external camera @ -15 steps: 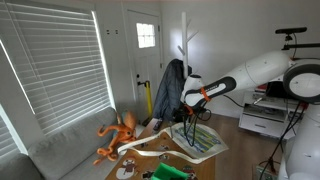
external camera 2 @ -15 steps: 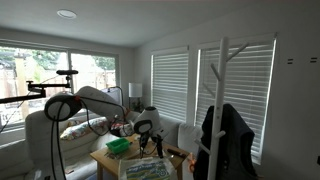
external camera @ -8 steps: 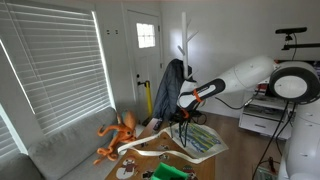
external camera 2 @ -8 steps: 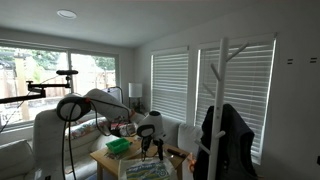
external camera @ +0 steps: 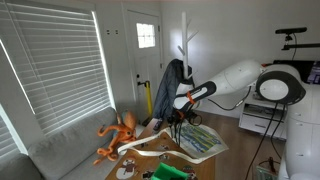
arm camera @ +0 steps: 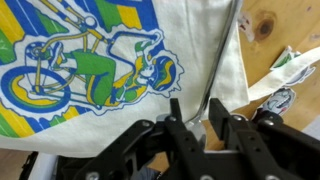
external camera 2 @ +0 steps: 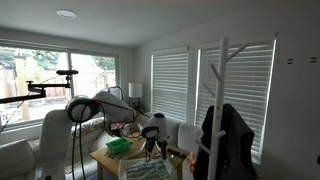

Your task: Place the spoon on the front left corner of the table

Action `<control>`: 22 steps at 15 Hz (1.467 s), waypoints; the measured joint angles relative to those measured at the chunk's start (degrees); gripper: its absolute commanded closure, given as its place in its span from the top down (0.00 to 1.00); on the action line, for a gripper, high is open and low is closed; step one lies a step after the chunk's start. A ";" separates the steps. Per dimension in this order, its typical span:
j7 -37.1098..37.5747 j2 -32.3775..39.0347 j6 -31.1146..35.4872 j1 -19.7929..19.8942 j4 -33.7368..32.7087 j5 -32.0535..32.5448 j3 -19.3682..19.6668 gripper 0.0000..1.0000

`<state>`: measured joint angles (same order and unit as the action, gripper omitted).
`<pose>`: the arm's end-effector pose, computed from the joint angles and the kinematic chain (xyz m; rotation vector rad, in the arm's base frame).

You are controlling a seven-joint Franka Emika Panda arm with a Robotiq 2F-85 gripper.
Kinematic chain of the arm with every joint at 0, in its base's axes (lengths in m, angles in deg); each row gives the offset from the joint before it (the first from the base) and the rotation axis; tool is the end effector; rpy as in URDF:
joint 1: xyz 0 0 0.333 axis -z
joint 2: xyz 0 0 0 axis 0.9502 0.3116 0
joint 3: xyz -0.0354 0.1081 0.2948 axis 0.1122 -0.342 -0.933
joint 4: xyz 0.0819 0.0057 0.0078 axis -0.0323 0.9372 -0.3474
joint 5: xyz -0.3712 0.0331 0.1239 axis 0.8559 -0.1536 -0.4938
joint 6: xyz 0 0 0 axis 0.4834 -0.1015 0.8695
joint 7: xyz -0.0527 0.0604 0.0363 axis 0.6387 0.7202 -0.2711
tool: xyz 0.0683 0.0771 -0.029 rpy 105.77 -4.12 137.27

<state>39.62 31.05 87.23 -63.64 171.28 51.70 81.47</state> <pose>0.5779 -0.1522 0.3714 -2.7555 1.0886 -0.3514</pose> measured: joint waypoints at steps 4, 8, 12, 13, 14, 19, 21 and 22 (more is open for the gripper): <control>-0.11 1.99 -0.59 -0.10 -2.32 -0.17 -0.54 0.01; -0.15 3.01 -2.56 -0.12 -3.78 -0.23 -0.79 0.02; -0.15 2.69 -4.40 -0.14 -4.38 -0.13 -0.78 0.40; -0.15 2.29 -4.97 -0.15 -4.38 -0.13 -0.78 0.46; -0.15 1.85 -5.45 -0.16 -4.38 -0.13 -0.78 0.52; -0.20 1.34 -5.71 -0.45 -4.38 -0.14 -0.82 0.86; -0.20 1.58 -5.71 -0.59 -4.38 -0.14 -0.84 0.90; -0.20 1.77 -5.71 -0.65 -4.38 -0.14 -0.84 0.76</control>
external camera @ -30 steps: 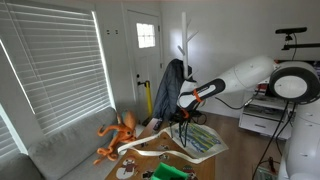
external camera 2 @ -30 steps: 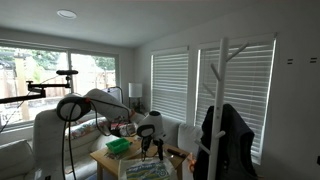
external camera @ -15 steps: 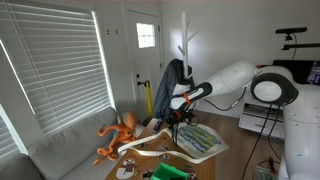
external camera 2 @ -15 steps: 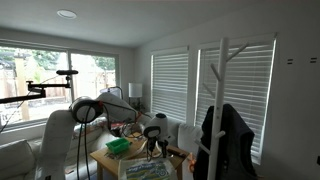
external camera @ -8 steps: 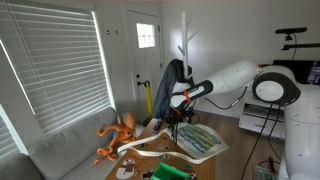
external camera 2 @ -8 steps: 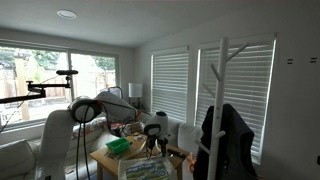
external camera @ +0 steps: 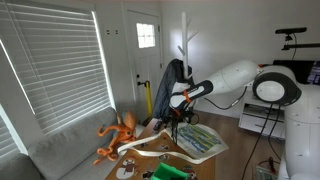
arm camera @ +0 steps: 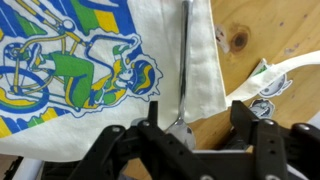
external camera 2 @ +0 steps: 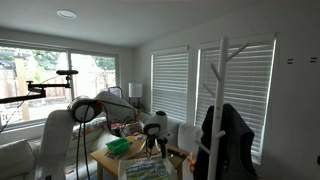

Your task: Place the spoon on the front left corner of the table

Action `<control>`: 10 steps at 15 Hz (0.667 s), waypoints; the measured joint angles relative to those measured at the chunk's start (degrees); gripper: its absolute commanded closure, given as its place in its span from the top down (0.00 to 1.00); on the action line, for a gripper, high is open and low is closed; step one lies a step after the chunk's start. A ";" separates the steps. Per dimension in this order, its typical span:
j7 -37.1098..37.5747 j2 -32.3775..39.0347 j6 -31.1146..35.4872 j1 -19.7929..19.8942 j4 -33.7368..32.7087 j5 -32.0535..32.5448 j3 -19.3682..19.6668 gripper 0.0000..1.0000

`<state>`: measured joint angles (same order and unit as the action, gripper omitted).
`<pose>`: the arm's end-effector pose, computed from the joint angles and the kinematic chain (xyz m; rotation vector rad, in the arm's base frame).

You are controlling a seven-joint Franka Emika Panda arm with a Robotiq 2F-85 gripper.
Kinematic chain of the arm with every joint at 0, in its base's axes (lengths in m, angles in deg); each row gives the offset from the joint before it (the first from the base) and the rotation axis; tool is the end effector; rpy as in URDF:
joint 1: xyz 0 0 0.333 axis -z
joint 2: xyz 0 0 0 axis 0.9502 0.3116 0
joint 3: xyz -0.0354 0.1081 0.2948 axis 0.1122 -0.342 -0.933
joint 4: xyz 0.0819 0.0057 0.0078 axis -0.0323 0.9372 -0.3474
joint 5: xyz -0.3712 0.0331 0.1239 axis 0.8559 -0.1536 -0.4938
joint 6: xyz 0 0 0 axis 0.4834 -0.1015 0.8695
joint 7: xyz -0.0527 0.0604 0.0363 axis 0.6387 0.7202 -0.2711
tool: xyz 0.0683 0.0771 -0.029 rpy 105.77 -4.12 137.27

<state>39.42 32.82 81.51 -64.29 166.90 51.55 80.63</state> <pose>0.5945 -0.1363 0.3775 -2.7725 1.0302 -0.2663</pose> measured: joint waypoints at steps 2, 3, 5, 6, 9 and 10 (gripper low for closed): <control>0.00 0.46 0.00 -0.18 0.00 0.00 -0.01 0.63; 0.00 0.71 0.00 -0.24 0.00 0.00 -0.02 0.56; 0.00 1.23 0.00 -0.27 0.00 -0.03 -0.02 0.40; 0.00 1.42 0.00 -0.27 0.00 -0.06 -0.02 0.34; 0.00 1.49 0.00 -0.25 0.00 -0.23 0.00 0.21; 0.00 1.49 0.00 -0.22 0.00 -0.35 0.02 0.21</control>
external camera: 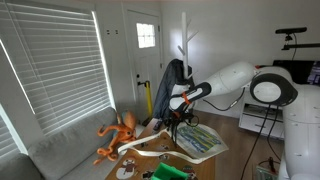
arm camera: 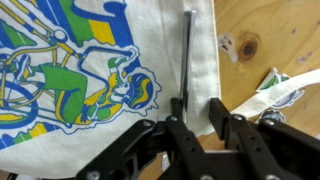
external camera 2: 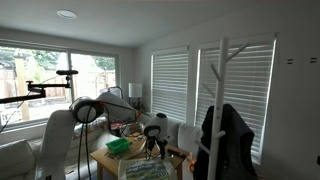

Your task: Place the spoon on the front left corner of the table

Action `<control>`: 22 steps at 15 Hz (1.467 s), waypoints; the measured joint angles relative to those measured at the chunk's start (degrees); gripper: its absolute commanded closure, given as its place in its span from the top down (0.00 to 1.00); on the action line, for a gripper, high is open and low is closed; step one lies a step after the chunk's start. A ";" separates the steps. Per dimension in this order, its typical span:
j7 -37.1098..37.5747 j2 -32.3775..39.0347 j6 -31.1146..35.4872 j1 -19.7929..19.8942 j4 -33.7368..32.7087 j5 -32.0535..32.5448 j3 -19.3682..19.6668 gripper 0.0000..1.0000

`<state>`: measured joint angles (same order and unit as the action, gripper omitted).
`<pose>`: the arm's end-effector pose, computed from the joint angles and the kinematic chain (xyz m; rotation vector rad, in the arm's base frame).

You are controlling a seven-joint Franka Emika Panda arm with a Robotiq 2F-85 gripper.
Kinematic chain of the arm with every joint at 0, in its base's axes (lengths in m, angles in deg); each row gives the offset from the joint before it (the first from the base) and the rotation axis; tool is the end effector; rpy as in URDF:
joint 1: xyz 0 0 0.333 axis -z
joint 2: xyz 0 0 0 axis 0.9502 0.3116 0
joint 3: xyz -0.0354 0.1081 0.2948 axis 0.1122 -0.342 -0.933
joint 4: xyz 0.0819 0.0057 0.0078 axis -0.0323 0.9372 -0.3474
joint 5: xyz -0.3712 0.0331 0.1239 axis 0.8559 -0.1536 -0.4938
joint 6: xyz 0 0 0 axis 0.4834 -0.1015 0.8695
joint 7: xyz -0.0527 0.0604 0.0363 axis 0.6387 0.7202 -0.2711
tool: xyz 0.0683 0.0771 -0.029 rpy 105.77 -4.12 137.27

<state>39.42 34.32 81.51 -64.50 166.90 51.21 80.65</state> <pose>0.5960 -0.1344 0.3616 -2.7755 1.0350 -0.2279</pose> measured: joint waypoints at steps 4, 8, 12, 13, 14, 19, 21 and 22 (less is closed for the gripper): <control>0.00 0.00 0.00 0.04 0.07 -0.55 0.13 0.00; 0.00 -0.50 0.00 0.00 0.17 -0.46 0.17 0.02; -2.21 -6.93 -0.02 -1.25 2.31 1.88 -0.20 0.02; -4.22 -9.48 -0.56 -1.81 3.33 1.80 -0.79 0.02; -5.91 -11.99 -1.79 -2.52 4.36 1.64 -1.56 0.02; -12.06 -20.02 -7.41 -7.70 8.40 0.10 -5.65 0.09; -13.11 -20.62 -7.68 -8.14 8.85 -0.06 -5.85 0.09; -13.54 -20.63 -7.68 -8.07 8.93 -0.09 -5.73 0.02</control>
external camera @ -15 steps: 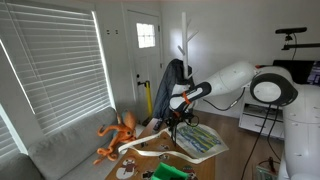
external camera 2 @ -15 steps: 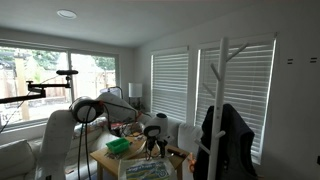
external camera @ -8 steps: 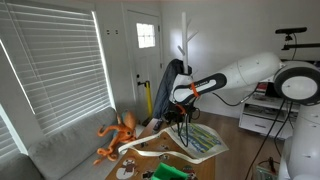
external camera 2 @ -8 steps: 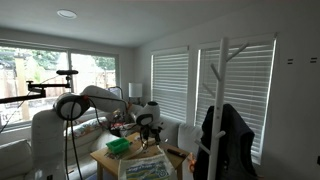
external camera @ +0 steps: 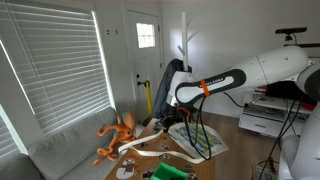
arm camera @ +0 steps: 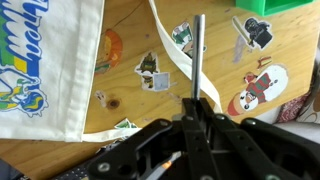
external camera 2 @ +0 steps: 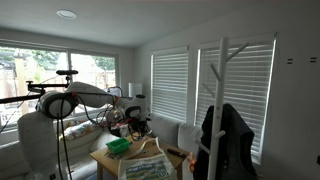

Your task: Place the spoon on the front left corner of the table

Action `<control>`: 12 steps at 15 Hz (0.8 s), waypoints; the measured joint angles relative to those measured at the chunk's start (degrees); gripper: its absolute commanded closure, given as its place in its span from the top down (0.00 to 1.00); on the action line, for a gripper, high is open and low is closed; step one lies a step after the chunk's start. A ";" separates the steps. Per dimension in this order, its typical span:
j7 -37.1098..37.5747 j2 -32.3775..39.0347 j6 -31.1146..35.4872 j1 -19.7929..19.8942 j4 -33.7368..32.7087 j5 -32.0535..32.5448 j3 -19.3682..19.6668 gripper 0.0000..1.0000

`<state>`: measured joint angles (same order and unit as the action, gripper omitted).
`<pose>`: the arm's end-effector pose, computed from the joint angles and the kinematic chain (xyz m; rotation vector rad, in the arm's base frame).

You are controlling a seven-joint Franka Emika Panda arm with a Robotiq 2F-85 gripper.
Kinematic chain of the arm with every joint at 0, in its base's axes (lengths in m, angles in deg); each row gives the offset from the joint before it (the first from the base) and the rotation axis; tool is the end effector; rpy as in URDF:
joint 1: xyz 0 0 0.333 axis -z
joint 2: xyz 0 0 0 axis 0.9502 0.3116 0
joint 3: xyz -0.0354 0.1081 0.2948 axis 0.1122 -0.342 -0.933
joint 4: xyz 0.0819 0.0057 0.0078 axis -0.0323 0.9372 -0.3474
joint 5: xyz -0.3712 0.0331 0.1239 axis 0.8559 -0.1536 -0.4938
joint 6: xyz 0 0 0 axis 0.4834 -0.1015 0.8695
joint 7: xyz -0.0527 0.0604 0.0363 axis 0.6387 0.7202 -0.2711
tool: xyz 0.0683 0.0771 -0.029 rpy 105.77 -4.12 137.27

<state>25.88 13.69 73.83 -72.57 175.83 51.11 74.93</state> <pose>0.5327 0.0130 0.4796 -2.8842 0.3028 -0.3178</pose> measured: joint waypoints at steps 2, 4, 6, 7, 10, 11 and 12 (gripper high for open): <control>-0.37 0.10 0.00 0.08 0.17 0.21 0.12 0.02; -1.64 0.78 -0.38 -0.75 0.19 0.14 -0.54 0.02; -3.57 2.00 -0.55 -2.70 0.08 -0.23 -2.15 0.02; -4.01 2.69 -0.55 -3.74 -0.08 -0.38 -3.07 0.02; -5.00 5.43 2.13 -5.15 -1.45 -1.63 -4.47 0.02; -6.05 6.73 3.64 -5.13 -2.51 -2.44 -4.46 0.02; -7.21 8.22 5.13 -5.08 -4.05 -2.83 -4.46 0.02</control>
<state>18.66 21.91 78.96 -77.65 171.78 48.28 70.47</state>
